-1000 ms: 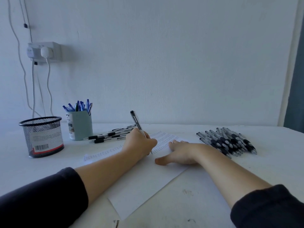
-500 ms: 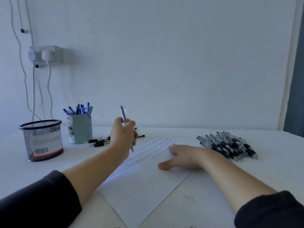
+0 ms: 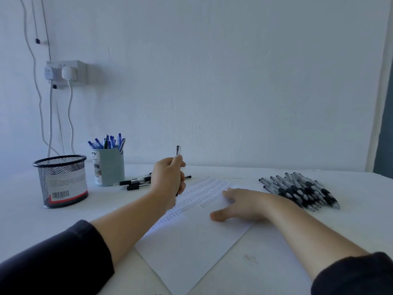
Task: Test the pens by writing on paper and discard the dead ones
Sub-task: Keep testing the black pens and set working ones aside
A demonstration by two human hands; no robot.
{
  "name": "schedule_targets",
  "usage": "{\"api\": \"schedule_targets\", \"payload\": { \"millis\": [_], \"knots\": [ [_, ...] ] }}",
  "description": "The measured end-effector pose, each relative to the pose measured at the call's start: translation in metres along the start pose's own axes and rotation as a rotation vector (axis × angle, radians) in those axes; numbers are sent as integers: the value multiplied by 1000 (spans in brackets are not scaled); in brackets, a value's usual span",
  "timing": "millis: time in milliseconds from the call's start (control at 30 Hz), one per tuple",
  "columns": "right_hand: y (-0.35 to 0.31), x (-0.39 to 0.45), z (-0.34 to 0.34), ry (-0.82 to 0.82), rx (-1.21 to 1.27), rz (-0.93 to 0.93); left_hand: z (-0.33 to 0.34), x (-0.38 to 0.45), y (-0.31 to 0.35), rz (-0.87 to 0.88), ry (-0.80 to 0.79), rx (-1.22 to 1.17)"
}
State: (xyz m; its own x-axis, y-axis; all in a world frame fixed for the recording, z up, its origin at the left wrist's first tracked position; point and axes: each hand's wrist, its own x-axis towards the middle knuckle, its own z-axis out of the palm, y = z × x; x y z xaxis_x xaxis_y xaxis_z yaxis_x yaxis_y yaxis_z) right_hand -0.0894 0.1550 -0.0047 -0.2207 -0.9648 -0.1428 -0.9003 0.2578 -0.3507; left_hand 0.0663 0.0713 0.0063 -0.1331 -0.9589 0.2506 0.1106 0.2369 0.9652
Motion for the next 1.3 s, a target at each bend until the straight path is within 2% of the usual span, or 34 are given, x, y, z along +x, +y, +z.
{"api": "schedule_targets", "payload": {
  "millis": [200,367,467,700,900,967,1067,1200,1300],
  "knots": [
    [3,3,1,0,28,5,4,2,-3,-9,30,35],
    [4,4,1,14,34,-18,3,6,-8,44,106,159],
    [4,7,2,50,69,-47,5,6,-11,37,75,118],
    [-9,7,-1,366,355,-279,13,-4,-10,19,-58,-63],
    [-10,9,-1,534,322,-329,14,-8,-10,13,-147,-78],
    [-7,10,-4,602,293,-285,13,-6,-12,16,-161,20],
    [4,9,-14,805,255,-141,12,0,-17,-17,-177,187],
    [31,2,-31,1028,289,196,13,5,-22,-33,-201,303],
    [55,-5,-38,1050,309,468,13,5,-24,2,-223,365]
  ]
}}
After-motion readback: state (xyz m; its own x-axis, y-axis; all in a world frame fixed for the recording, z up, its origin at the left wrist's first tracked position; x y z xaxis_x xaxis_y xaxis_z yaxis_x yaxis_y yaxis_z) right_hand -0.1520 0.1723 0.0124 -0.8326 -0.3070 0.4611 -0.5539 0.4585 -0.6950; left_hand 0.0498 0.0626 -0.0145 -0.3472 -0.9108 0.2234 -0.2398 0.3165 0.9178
